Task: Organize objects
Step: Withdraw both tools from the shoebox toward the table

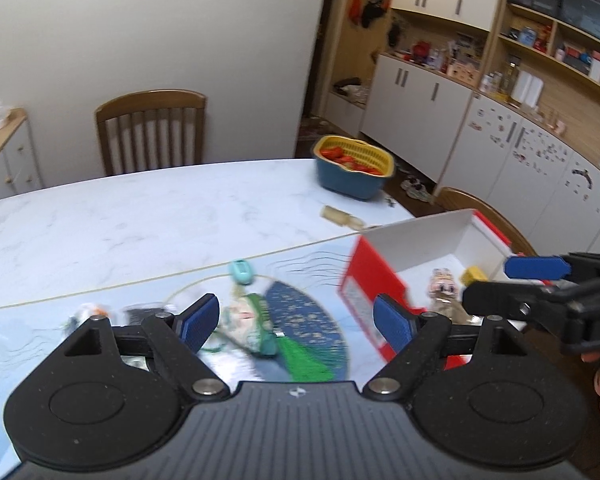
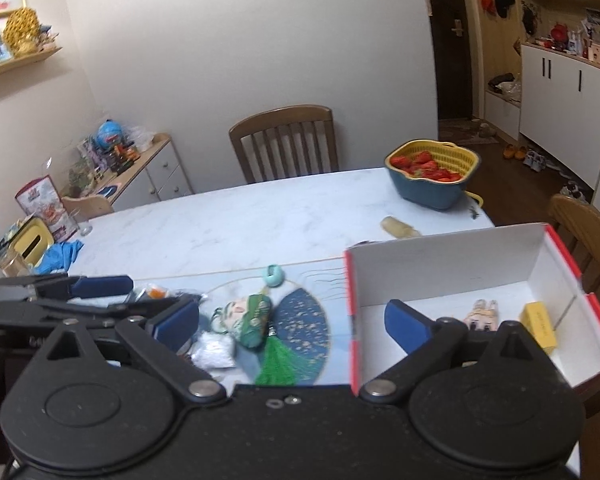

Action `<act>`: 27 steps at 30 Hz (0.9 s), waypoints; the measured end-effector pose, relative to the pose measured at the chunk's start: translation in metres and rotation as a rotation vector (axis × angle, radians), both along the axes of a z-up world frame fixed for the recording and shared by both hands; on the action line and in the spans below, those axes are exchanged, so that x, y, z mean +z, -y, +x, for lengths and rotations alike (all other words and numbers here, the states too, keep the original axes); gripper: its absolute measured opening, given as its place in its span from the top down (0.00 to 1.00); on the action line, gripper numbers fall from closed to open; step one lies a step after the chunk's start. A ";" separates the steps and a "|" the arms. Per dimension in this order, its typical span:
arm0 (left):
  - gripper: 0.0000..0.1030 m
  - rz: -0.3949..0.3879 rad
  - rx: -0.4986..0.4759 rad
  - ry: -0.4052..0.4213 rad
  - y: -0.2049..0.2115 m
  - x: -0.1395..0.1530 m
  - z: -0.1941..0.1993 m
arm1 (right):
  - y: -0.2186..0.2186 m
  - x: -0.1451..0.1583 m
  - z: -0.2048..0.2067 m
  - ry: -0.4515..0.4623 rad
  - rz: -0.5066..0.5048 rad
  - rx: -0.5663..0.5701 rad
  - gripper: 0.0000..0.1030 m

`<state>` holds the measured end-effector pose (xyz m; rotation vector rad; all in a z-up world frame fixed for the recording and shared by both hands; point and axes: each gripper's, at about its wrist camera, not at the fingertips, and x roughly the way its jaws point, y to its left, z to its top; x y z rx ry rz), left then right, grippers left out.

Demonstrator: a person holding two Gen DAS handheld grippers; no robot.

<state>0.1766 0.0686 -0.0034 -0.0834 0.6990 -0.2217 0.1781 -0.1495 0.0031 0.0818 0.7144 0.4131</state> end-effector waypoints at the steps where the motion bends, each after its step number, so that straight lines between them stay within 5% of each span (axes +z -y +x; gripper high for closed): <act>1: 0.18 0.001 0.012 0.000 -0.007 -0.001 0.000 | -0.006 -0.001 -0.001 0.000 -0.005 0.007 0.04; 27: 0.18 -0.011 0.252 -0.117 -0.164 -0.087 0.023 | -0.106 -0.057 0.017 -0.122 -0.089 0.056 0.01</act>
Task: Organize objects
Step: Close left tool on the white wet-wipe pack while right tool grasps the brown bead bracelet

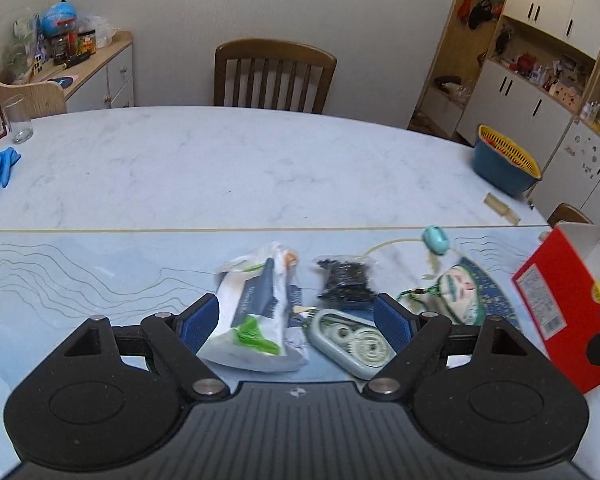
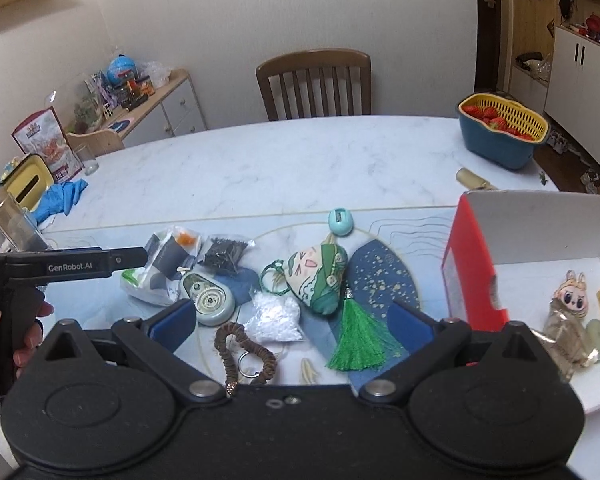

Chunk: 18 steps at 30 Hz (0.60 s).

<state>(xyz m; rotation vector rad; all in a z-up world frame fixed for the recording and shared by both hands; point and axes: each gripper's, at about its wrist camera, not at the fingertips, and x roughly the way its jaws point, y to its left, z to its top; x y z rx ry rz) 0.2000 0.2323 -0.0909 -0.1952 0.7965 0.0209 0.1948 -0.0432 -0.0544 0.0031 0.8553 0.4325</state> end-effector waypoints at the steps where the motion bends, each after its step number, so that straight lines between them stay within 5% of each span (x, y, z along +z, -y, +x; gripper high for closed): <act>1: 0.18 0.007 0.002 -0.007 -0.002 -0.003 0.003 | -0.002 -0.002 0.001 -0.004 -0.001 -0.002 0.01; 18: 0.18 -0.025 0.054 -0.140 -0.036 -0.052 0.056 | -0.048 -0.059 0.002 -0.106 -0.080 0.100 0.03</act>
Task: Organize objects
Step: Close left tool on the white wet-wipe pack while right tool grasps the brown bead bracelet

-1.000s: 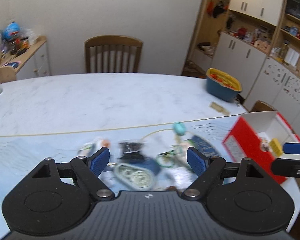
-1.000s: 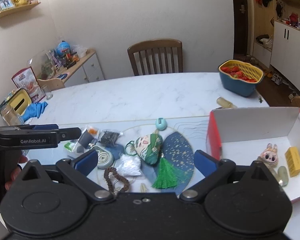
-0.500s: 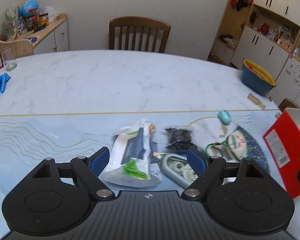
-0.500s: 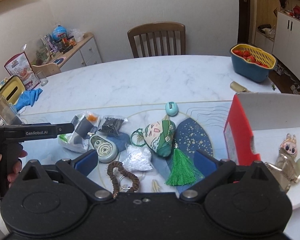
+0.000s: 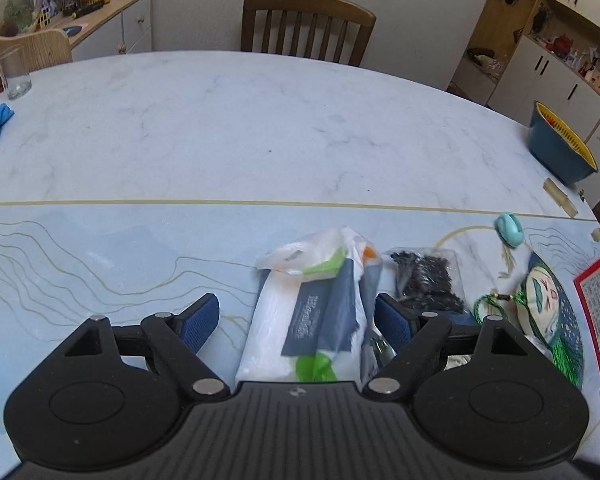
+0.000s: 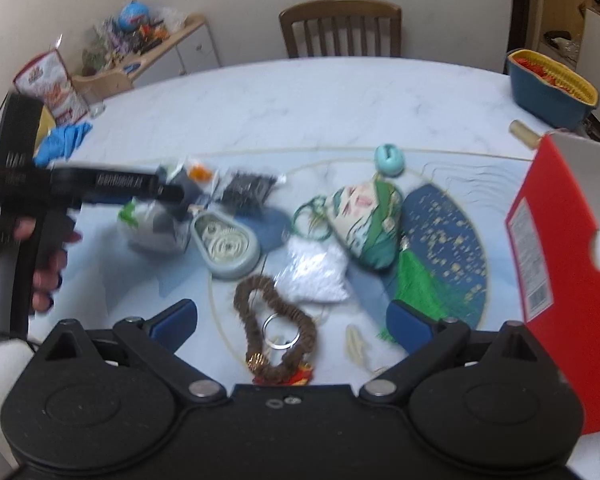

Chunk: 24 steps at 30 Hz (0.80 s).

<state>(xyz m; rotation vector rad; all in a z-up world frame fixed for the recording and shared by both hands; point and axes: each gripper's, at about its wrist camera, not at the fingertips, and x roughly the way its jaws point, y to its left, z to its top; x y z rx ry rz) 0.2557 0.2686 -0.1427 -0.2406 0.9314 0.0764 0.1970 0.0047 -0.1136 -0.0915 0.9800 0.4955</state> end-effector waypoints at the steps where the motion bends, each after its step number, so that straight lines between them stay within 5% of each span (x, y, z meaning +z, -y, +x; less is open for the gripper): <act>1: 0.18 -0.005 0.003 -0.005 -0.001 -0.002 0.002 | -0.003 -0.003 -0.001 0.001 -0.010 0.011 0.03; 18: 0.19 0.053 -0.059 0.015 0.008 -0.013 0.013 | -0.033 -0.030 0.013 -0.044 -0.059 0.068 0.26; 24: 0.41 0.051 -0.060 0.029 0.006 -0.011 0.009 | -0.036 -0.033 0.015 -0.050 -0.083 0.065 0.38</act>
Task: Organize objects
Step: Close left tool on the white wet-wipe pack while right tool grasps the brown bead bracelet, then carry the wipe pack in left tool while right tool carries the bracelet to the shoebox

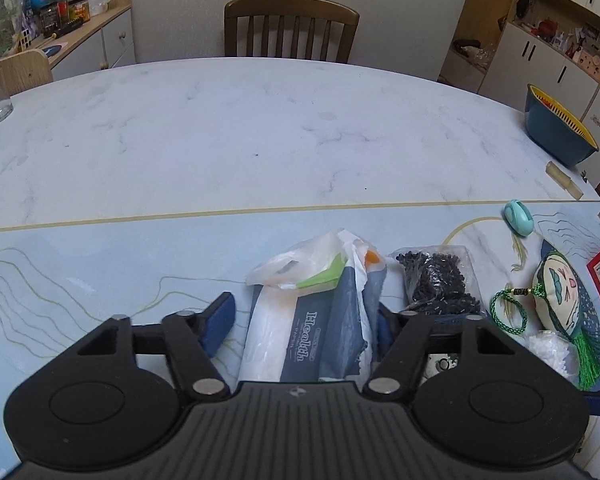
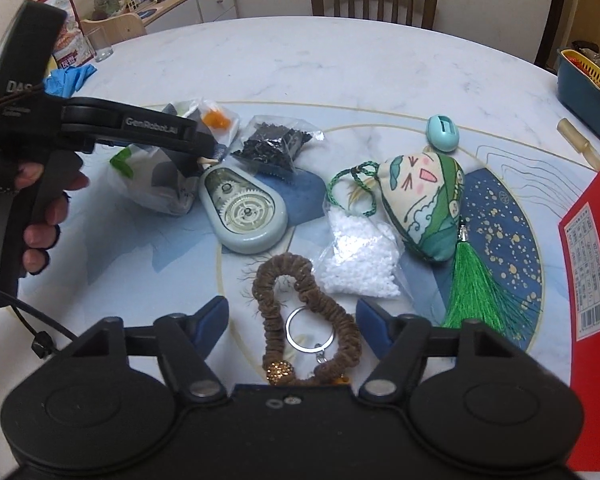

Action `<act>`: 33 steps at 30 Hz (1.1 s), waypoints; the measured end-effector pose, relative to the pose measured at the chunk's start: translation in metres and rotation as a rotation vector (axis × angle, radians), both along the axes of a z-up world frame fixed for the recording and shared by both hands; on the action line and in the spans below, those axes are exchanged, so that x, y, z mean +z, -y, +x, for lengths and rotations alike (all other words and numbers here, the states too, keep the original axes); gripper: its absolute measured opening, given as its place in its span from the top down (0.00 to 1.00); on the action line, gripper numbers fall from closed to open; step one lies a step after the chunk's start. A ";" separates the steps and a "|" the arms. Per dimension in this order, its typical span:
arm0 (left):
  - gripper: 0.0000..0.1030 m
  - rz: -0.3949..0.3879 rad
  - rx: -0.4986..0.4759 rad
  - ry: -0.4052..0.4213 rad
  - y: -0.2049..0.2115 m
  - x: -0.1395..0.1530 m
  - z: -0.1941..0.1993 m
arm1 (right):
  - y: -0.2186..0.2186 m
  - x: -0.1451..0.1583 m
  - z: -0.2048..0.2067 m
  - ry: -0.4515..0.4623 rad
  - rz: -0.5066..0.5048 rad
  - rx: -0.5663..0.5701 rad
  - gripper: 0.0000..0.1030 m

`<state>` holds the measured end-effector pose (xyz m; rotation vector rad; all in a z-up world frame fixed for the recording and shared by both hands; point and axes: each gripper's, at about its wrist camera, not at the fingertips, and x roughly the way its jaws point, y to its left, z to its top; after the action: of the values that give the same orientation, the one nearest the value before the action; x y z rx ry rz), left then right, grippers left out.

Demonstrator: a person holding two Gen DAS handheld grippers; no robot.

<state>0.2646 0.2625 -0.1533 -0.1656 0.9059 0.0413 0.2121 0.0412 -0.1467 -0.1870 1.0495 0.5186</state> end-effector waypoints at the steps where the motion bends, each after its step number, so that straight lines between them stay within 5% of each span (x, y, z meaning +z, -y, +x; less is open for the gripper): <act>1: 0.43 -0.007 -0.001 0.000 -0.001 0.000 -0.001 | 0.000 0.000 0.000 -0.002 -0.004 -0.002 0.41; 8: 0.58 -0.002 -0.007 0.017 0.000 0.006 -0.009 | 0.002 0.001 0.000 -0.005 -0.025 -0.007 0.62; 14: 0.61 -0.007 -0.008 0.034 0.004 0.020 -0.017 | 0.005 0.006 -0.007 -0.001 -0.031 -0.004 0.86; 18: 0.62 -0.017 -0.011 0.040 0.006 0.030 -0.025 | 0.009 0.012 -0.010 0.011 -0.016 -0.006 0.93; 33: 0.62 -0.027 -0.021 0.089 0.009 0.080 -0.068 | 0.042 0.061 -0.029 0.073 0.122 -0.043 0.95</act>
<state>0.1964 0.2536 -0.0736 -0.1813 0.8191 0.0024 0.1832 -0.0011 -0.0853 -0.0746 0.9456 0.5314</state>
